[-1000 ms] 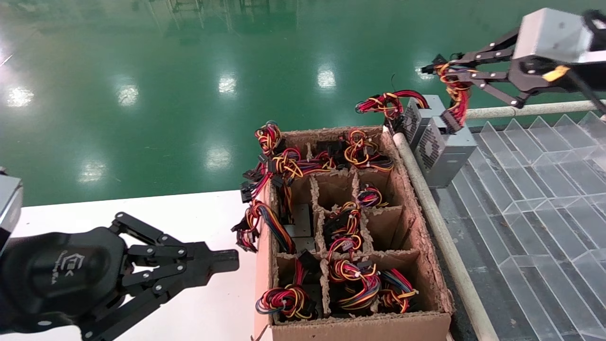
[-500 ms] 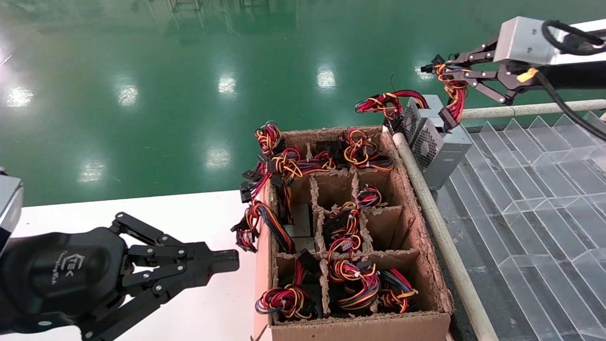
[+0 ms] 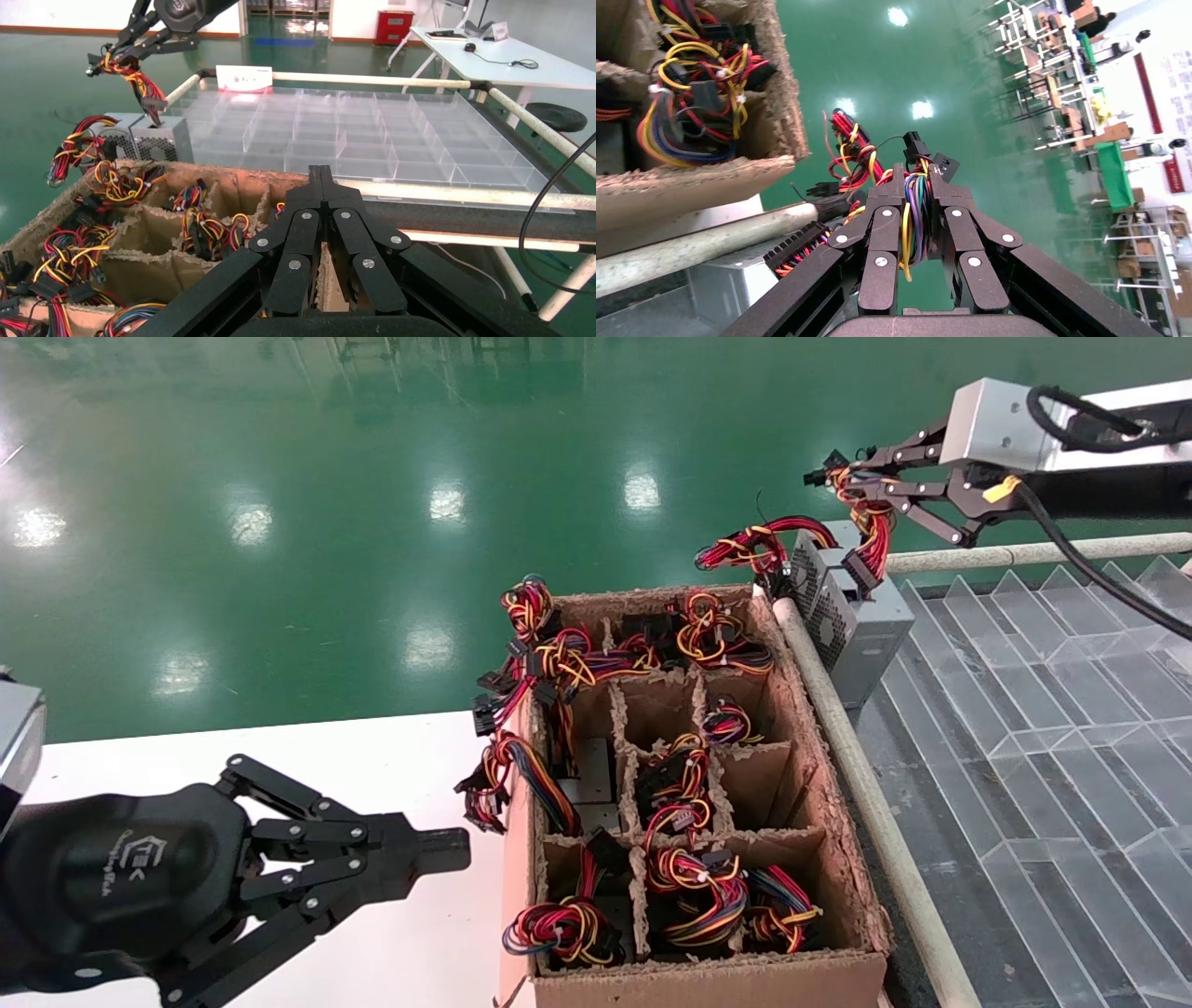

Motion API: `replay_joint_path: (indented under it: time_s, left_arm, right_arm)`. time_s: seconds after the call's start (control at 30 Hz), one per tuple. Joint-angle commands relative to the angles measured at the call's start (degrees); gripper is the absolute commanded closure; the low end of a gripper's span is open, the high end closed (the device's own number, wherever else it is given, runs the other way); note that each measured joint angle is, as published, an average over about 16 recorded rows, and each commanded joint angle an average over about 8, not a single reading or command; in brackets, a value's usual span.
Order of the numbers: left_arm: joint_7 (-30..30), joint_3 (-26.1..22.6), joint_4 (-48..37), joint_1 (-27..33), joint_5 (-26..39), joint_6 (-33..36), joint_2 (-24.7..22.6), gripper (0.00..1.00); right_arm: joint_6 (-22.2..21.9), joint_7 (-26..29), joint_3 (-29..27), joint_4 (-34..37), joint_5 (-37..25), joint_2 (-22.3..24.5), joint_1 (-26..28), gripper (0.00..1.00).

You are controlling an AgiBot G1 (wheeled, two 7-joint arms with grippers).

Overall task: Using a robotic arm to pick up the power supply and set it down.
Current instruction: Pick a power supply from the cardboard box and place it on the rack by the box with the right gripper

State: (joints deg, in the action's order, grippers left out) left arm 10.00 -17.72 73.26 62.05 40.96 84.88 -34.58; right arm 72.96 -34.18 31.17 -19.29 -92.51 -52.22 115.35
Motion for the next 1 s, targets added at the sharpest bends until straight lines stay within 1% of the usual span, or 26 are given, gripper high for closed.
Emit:
replay_joint_path:
  time_s: [0.03, 0.17, 0.2, 0.23, 0.43, 0.47, 0.5, 1.0]
  left_arm:
    - [0.0, 0.0, 0.0, 0.0, 0.0, 0.0, 0.0, 1.00]
    - [0.0, 0.0, 0.0, 0.0, 0.0, 0.0, 0.0, 1.00]
    - [0.0, 0.0, 0.0, 0.0, 0.0, 0.0, 0.0, 1.00]
    - [0.0, 0.0, 0.0, 0.0, 0.0, 0.0, 0.0, 1.00]
    - [0.0, 0.0, 0.0, 0.0, 0.0, 0.0, 0.0, 1.00]
    - [0.0, 0.0, 0.0, 0.0, 0.0, 0.0, 0.0, 1.00]
    - [0.0, 0.0, 0.0, 0.0, 0.0, 0.0, 0.0, 1.00]
    - [0.0, -0.1, 0.0, 0.0, 0.0, 0.0, 0.0, 1.00]
  right_arm:
    - [0.3, -0.5, 0.2, 0.9, -0.2, -0.2, 0.0, 1.00]
    - [0.7, -1.0, 0.6, 1.9, -0.8, -0.4, 0.6, 1.00]
    - [0.7, -1.1, 0.6, 2.1, -0.8, -0.5, 0.7, 0.97]
    - [0.8, -1.2, 0.7, 2.3, -0.9, -0.6, 0.9, 0.91]
    - [0.7, -2.1, 0.5, 3.3, -0.6, -0.9, 1.4, 0.16]
    - [0.7, -2.3, 0.4, 3.4, -0.5, -0.9, 1.4, 0.07]
    - [0.7, -2.4, 0.4, 3.5, -0.5, -0.9, 1.5, 0.00]
    - [2.9, -3.1, -0.3, 3.4, 0.8, -0.7, 2.5, 0.00]
